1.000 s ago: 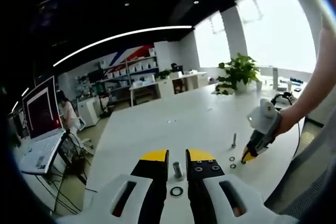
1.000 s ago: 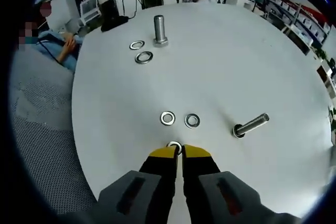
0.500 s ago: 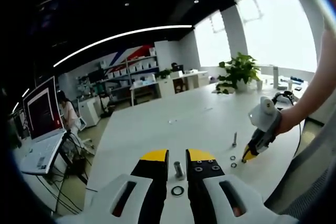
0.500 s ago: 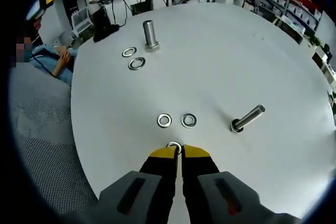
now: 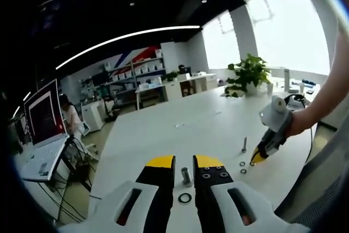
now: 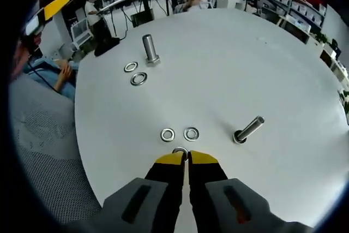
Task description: Place the washer onto the threaded stud by aligning its center hole with the stud, sliding it down to the base, and recovering from edge contact or off-axis alignment until the washer reaches the visible bottom stop.
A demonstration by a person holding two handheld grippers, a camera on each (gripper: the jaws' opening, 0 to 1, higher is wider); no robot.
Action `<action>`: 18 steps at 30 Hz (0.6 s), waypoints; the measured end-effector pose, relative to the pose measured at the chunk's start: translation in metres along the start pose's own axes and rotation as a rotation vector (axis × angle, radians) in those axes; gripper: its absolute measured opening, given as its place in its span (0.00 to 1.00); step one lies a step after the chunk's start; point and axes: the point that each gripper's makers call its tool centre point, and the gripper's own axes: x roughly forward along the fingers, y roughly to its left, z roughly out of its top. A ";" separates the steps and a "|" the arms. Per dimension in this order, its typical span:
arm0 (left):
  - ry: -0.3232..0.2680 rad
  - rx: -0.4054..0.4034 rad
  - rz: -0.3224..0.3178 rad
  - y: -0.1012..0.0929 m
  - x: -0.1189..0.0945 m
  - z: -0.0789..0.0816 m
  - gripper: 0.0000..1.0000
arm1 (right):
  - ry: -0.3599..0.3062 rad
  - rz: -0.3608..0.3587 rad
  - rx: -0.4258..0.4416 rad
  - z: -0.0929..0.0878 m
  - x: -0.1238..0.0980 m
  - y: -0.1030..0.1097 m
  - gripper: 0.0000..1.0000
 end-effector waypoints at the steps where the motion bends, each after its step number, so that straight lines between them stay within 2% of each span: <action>1: 0.000 -0.001 -0.001 0.000 0.000 0.000 0.11 | -0.004 -0.003 -0.002 0.001 -0.001 -0.002 0.03; 12: 0.009 0.003 -0.001 0.000 0.000 -0.002 0.11 | -0.034 -0.021 -0.005 0.014 -0.016 -0.017 0.03; 18: 0.016 0.003 -0.007 -0.002 0.001 -0.003 0.11 | -0.069 -0.053 0.027 0.024 -0.026 -0.036 0.03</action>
